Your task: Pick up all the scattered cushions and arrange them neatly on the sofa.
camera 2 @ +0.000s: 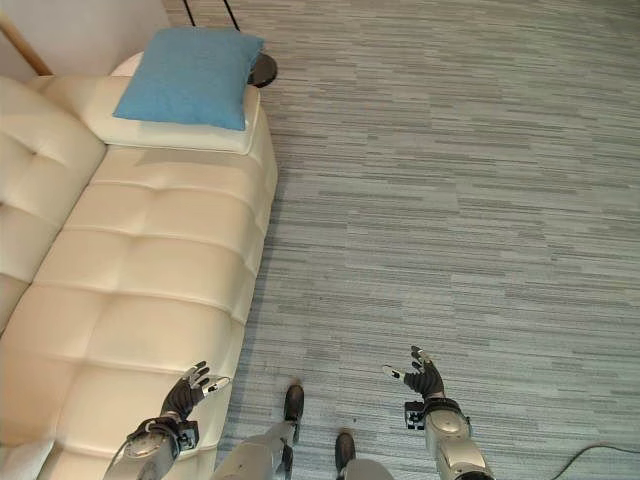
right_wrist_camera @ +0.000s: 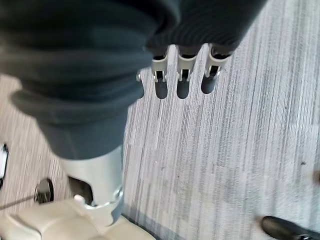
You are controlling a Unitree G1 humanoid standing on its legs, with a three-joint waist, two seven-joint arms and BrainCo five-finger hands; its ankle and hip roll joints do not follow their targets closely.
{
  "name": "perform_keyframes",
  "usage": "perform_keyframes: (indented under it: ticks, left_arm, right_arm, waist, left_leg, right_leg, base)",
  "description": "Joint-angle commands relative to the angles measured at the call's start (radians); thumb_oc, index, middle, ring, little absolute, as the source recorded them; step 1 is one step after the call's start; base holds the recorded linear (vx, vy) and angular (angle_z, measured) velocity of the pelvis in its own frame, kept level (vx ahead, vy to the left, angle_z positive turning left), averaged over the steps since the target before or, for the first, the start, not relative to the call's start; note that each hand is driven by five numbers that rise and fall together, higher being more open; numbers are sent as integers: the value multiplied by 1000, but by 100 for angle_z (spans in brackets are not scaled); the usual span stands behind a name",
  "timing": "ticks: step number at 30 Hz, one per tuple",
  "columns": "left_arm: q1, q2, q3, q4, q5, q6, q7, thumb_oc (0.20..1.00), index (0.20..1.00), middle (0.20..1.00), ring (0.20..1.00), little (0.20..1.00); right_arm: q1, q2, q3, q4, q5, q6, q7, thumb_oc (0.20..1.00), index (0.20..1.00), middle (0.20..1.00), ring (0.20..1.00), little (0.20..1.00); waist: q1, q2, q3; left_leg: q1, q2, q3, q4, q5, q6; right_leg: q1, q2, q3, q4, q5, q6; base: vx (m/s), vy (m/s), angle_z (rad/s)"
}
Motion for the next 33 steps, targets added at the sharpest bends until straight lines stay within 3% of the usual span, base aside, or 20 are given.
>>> perform_keyframes:
  ticks: [1, 3, 5, 9, 11, 13, 15, 17, 20, 23, 25, 26, 27, 28, 33]
  left_arm:
    - [27, 53, 35, -43, 28, -27, -4, 1000, 1000, 1000, 1000, 1000]
    - [19, 45, 35, -45, 17, -25, -2, 1000, 1000, 1000, 1000, 1000]
    - [4, 35, 31, -54, -9, -26, 2, 1000, 1000, 1000, 1000, 1000]
    - [-43, 16, 21, -38, -23, -35, 19, 1000, 1000, 1000, 1000, 1000]
    - [-60, 13, 6, -40, -11, -39, 21, 1000, 1000, 1000, 1000, 1000]
    - [-67, 2, -5, -39, -5, -43, 17, 1000, 1000, 1000, 1000, 1000]
    - [-61, -8, -15, -44, -5, -39, 14, 1000, 1000, 1000, 1000, 1000]
    - [-53, -14, -26, -48, -6, -35, 5, 1000, 1000, 1000, 1000, 1000]
    - [-58, -20, -47, -45, -5, -29, -2, 1000, 1000, 1000, 1000, 1000]
    - [-61, -20, -47, -47, -6, -28, 0, 1000, 1000, 1000, 1000, 1000]
    - [-55, -20, -42, -47, 0, -27, -2, 1000, 1000, 1000, 1000, 1000]
    - [-52, -22, -38, -47, 2, -27, 0, 1000, 1000, 1000, 1000, 1000]
    - [-45, -24, -36, -54, 0, -25, -1, 1000, 1000, 1000, 1000, 1000]
    - [-36, -25, -33, -63, -2, -27, 6, 1000, 1000, 1000, 1000, 1000]
    - [-41, -22, -29, -65, -1, -34, 22, 1000, 1000, 1000, 1000, 1000]
  right_arm:
    - [13, 18, -21, -30, -19, -32, 11, 1000, 1000, 1000, 1000, 1000]
    - [11, 26, -29, -26, -13, -33, 9, 1000, 1000, 1000, 1000, 1000]
    - [6, 26, -41, -34, 7, -37, 2, 1000, 1000, 1000, 1000, 1000]
    - [11, 37, -59, -20, 38, -40, -24, 1000, 1000, 1000, 1000, 1000]
    - [27, 40, -63, -27, 37, -36, -29, 1000, 1000, 1000, 1000, 1000]
    - [45, 40, -61, -18, 37, -39, -24, 1000, 1000, 1000, 1000, 1000]
    - [56, 35, -65, -8, 40, -41, -21, 1000, 1000, 1000, 1000, 1000]
    - [60, 26, -64, -8, 44, -44, -16, 1000, 1000, 1000, 1000, 1000]
    - [56, 10, -58, -18, 49, -46, -13, 1000, 1000, 1000, 1000, 1000]
    - [53, -3, -57, -30, 49, -45, -11, 1000, 1000, 1000, 1000, 1000]
    - [52, -10, -60, -29, 52, -48, -8, 1000, 1000, 1000, 1000, 1000]
    - [48, -14, -59, -23, 53, -50, -10, 1000, 1000, 1000, 1000, 1000]
    - [44, -17, -57, -18, 50, -48, -12, 1000, 1000, 1000, 1000, 1000]
    - [42, -22, -54, -10, 46, -50, -20, 1000, 1000, 1000, 1000, 1000]
    - [44, -23, -59, 5, 36, -44, -46, 1000, 1000, 1000, 1000, 1000]
  waist:
    - [14, -38, -24]
    - [5, -30, -15]
    - [-12, -28, 0]
    - [-50, -43, 21]
    - [-68, -41, 21]
    - [-77, -42, 6]
    - [-89, -25, -10]
    - [-97, -15, -24]
    - [-85, -14, -13]
    - [-62, -37, -1]
    - [-42, -45, -1]
    - [-26, -49, -2]
    - [-12, -43, -6]
    - [13, -24, -11]
    - [53, -29, -8]
  left_leg:
    - [0, 37, 21, 84, -132, -31]
    - [49, 47, 41, 65, -158, -28]
    - [92, 45, 54, 54, -185, -33]
    - [179, 30, 54, 22, -235, -57]
    - [222, 34, 42, 3, -260, -68]
    - [255, 32, 38, 5, -296, -70]
    - [273, 63, 47, 51, -332, -87]
    - [244, 74, 50, 168, -304, -107]
    - [134, 74, 46, 444, -208, -128]
    - [0, 62, 56, 525, -217, -104]
    - [-43, 56, 64, 457, -252, -89]
    - [-85, 49, 63, 399, -243, -88]
    - [-89, 53, 58, 312, -209, -91]
    - [-127, 73, 38, 145, -80, -113]
    - [-181, 86, 80, -29, -8, -134]
  right_leg:
    - [-21, -113, -94, 75, 174, 56]
    - [-87, -141, -167, 74, 182, 41]
    - [-140, -143, -228, -23, 165, 31]
    - [-215, -132, -295, -287, 237, 58]
    - [-206, -120, -283, -355, 257, 63]
    - [-199, -125, -279, -336, 272, 47]
    - [-185, -119, -279, -296, 252, 22]
    - [-155, -105, -278, -296, 232, 3]
    - [-85, -68, -262, -317, 191, -40]
    - [-29, -77, -243, -337, 154, -52]
    - [15, -76, -229, -355, 137, -44]
    - [42, -77, -226, -367, 126, -39]
    - [65, -68, -217, -375, 117, -38]
    - [108, -42, -213, -392, 96, -37]
    - [205, -31, -198, -421, 59, -31]
  base:
    - [290, 135, -33]
    - [283, 103, -43]
    - [290, 26, -23]
    - [353, -90, -16]
    - [422, -150, 36]
    - [397, -117, 35]
    - [421, -145, 35]
    - [343, -167, 26]
    - [264, -171, 16]
    - [261, -107, -25]
    - [341, -9, -7]
    - [384, 46, -15]
    - [505, 106, -22]
    - [363, 90, -17]
    - [348, 88, -27]
